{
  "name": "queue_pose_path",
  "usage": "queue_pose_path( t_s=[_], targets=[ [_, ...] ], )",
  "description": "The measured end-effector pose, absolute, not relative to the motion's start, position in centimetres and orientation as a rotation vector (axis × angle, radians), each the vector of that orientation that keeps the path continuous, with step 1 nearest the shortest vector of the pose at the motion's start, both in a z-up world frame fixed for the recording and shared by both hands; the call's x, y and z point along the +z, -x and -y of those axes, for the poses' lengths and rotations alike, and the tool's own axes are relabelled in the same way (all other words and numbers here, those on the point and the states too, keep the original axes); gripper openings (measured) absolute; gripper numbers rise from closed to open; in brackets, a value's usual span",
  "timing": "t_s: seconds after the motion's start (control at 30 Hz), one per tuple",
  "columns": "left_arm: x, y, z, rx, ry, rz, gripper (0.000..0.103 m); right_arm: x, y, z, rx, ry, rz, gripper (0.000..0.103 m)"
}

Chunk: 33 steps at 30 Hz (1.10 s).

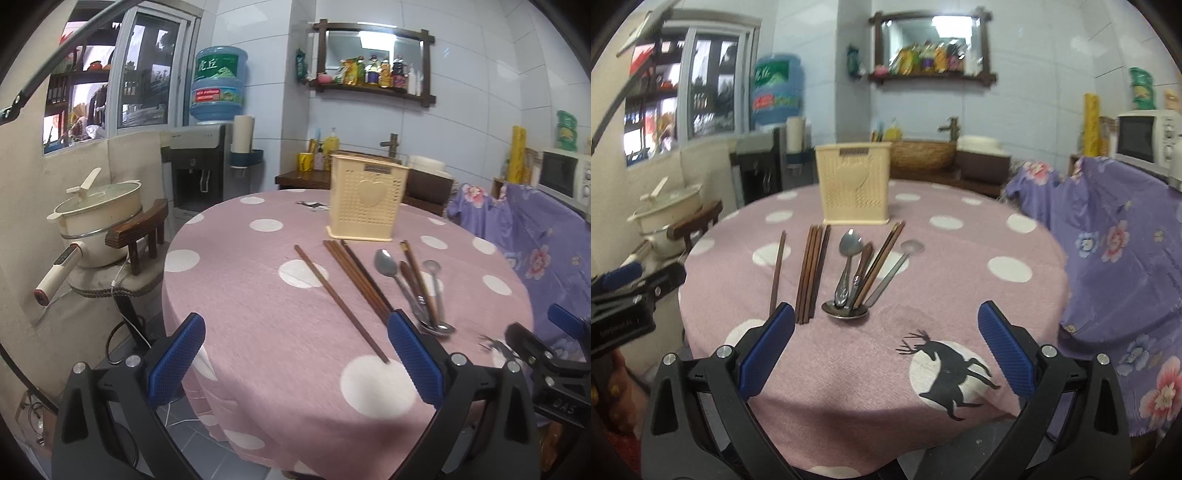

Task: Organize utensils
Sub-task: 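Reach the right tool to the translucent grey ladle and close on its handle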

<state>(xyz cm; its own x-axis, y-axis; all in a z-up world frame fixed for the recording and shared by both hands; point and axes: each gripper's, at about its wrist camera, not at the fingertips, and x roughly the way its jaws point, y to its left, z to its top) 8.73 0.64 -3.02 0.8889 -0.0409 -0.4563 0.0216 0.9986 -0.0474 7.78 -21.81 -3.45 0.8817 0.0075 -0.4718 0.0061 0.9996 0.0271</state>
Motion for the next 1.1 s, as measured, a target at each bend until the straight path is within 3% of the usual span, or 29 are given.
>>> queue_pose_path(
  t_s=[0.13,0.33,0.63,1.1],
  targets=[
    [-2.8,-12.2,-1.4,-0.016,0.037,-0.548,0.098,-3.3,-10.0,22.5,-0.046,-0.014,-0.499,0.098],
    [-3.0,-18.0,-2.6,-0.047,0.141,-0.681,0.085,-3.7,-15.4,24.7,-0.056,-0.118,-0.65,0.098],
    [-3.5,-25.3,-1.7,0.008,0.132,-0.794,0.084,-3.5,-23.0,24.5,-0.086,-0.119,-0.721,0.097],
    [-3.6,-28.5,-1.1,0.025,0.07,-0.814,0.084,-5.4,-28.7,27.9,-0.186,-0.197,-0.807,0.074]
  ],
)
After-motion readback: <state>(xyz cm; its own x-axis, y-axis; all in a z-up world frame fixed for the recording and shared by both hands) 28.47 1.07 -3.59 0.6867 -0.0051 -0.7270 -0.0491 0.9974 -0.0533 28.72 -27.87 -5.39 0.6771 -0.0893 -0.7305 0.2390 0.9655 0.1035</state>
